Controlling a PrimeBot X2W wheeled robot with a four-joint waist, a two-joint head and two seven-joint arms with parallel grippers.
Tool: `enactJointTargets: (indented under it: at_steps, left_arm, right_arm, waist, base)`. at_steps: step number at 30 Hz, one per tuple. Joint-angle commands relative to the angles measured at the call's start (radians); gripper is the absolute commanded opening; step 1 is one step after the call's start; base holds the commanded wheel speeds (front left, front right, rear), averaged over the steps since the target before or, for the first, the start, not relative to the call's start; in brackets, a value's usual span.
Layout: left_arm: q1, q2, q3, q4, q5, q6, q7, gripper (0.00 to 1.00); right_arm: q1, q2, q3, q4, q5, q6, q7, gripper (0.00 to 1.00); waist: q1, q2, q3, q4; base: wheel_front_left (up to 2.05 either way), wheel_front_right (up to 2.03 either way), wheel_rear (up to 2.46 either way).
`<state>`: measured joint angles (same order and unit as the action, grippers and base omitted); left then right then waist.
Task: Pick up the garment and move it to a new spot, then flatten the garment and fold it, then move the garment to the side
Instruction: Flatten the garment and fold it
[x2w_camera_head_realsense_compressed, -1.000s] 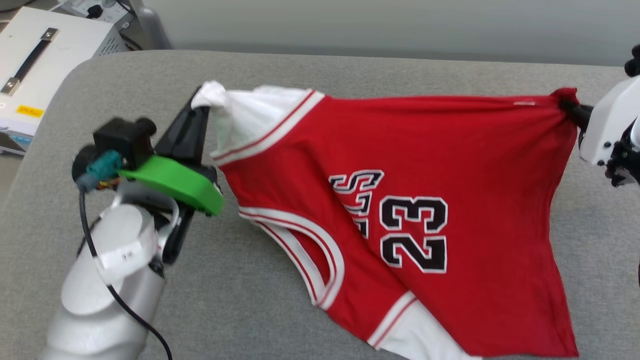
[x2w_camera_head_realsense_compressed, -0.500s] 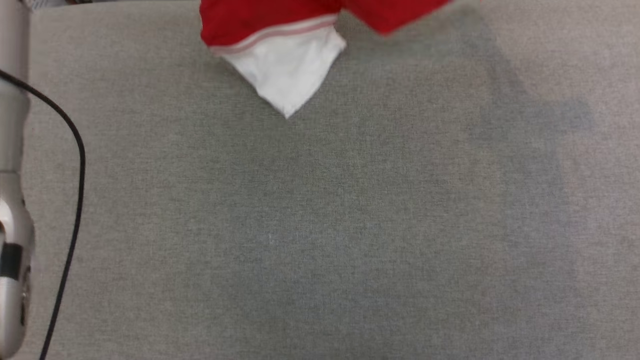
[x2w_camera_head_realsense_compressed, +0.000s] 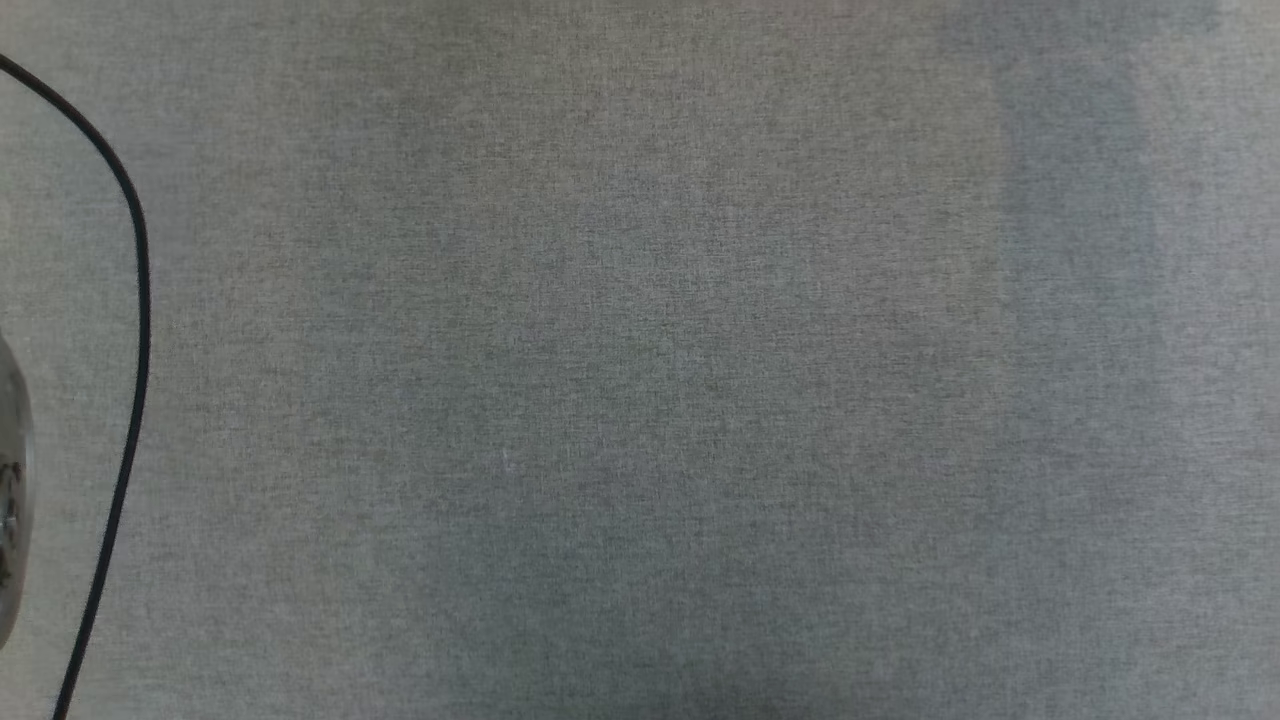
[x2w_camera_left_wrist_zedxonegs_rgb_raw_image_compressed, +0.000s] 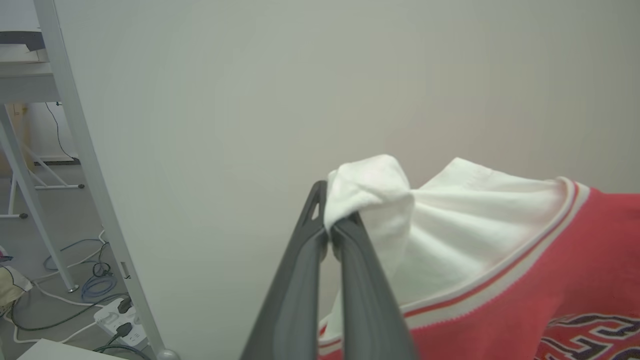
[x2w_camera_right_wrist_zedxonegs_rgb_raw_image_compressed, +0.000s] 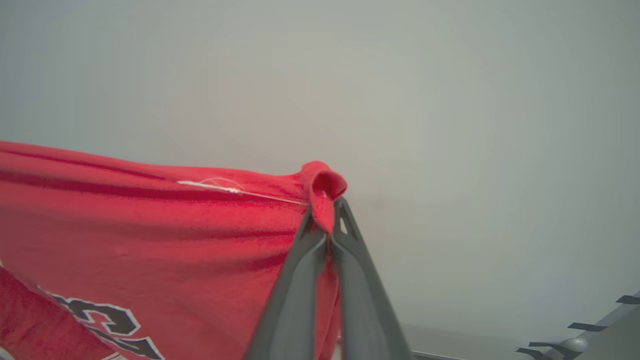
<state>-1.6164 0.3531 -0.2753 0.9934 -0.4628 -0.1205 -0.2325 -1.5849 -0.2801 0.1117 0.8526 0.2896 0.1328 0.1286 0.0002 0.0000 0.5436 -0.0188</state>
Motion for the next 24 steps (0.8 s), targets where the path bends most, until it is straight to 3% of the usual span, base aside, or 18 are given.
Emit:
enactJointTargets:
  at_steps: [1,9,17,24]
  left_arm:
    - [0.019,0.003,0.012,0.019,-0.015,-0.002,-0.011,0.00]
    - [0.207,-0.046,-0.019,0.041,-0.073,-0.009,-0.028,0.00]
    - [0.602,-0.044,-0.051,-0.155,-0.154,-0.010,-0.029,0.00]
    - [0.935,-0.003,-0.034,-0.330,-0.148,-0.010,-0.029,0.00]
  right_arm:
    - [0.006,0.002,0.007,0.024,0.013,-0.002,-0.015,0.00]
    - [0.132,0.014,0.096,0.105,0.104,-0.002,-0.065,0.00]
    - [0.439,-0.044,0.190,0.044,0.238,-0.002,-0.121,0.00]
    - [0.735,-0.106,0.215,-0.081,0.323,-0.002,-0.147,0.00]
  waist:
    - [-0.0002,0.0000,0.028,0.010]
    - [-0.0002,0.0000,-0.003,0.031]
    - [-0.0002,0.0000,-0.126,0.056]
    - [-0.0002,0.0000,-0.235,0.062]
  base:
    - [0.00,0.00,0.00]
    - [0.00,0.00,0.00]
    - [0.00,0.00,0.00]
    - [0.00,0.00,0.00]
